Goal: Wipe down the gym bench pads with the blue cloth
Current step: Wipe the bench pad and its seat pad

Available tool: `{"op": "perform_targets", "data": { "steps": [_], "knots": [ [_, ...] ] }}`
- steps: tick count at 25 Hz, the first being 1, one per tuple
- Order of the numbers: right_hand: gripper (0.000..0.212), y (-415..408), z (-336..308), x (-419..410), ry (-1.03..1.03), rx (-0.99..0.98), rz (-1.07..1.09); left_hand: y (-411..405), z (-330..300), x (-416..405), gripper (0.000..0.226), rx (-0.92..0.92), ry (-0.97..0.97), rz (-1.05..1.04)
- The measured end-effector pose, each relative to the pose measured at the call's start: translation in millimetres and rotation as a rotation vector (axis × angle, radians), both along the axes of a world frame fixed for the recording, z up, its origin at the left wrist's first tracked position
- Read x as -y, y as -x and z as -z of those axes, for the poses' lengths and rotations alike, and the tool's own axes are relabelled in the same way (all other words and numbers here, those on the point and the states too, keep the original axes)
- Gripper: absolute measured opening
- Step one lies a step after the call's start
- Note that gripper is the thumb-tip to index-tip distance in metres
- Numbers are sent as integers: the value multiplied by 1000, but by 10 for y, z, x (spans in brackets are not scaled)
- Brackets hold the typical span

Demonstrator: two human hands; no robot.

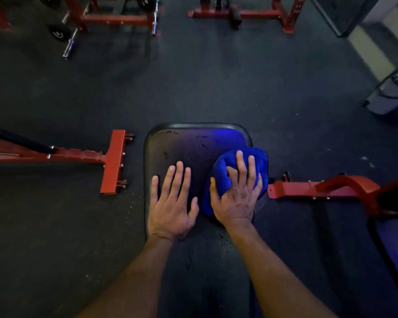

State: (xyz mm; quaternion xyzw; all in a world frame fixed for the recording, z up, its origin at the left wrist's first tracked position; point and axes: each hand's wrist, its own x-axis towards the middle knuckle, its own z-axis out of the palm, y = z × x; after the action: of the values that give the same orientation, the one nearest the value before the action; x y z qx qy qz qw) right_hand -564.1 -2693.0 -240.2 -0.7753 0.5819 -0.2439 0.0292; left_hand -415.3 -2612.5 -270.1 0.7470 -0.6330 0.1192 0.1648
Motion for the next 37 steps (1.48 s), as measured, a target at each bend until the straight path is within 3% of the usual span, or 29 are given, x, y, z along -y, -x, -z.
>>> {"op": "perform_targets", "data": {
  "steps": [3,5,8,9,12,15,20,26,28,31,33,37],
  "knots": [
    [42,8,-22,-4,25,71,-27,2,12,10,79,6,20,-1],
    [36,76,-68,34,43,219,-76,2,9,-4,78,13,34,0],
    [32,462,-266,502,-91,792,80,12,30,1,77,25,45,-3],
    [34,605,-371,705,-128,884,98,5,41,1,77,21,49,-3],
    [34,668,-561,1241,-344,811,-155,17,46,3,77,30,53,-2],
    [13,366,-543,1371,-595,813,-156,28,48,-16,77,24,51,-4],
    [14,567,-124,639,-603,968,-19,16,43,-17,80,32,44,6],
    [32,924,245,-442,-665,872,112,19,56,-10,79,26,46,3],
    [24,823,156,-221,-616,902,66,19,60,-11,79,23,55,10],
    [38,502,-115,583,-439,881,31,3,79,-10,79,27,56,14],
    [40,340,-325,1070,-427,853,38,14,75,-8,79,28,52,6],
    [16,462,-247,846,-497,895,17,34,33,-20,78,16,50,0]
  ]
}}
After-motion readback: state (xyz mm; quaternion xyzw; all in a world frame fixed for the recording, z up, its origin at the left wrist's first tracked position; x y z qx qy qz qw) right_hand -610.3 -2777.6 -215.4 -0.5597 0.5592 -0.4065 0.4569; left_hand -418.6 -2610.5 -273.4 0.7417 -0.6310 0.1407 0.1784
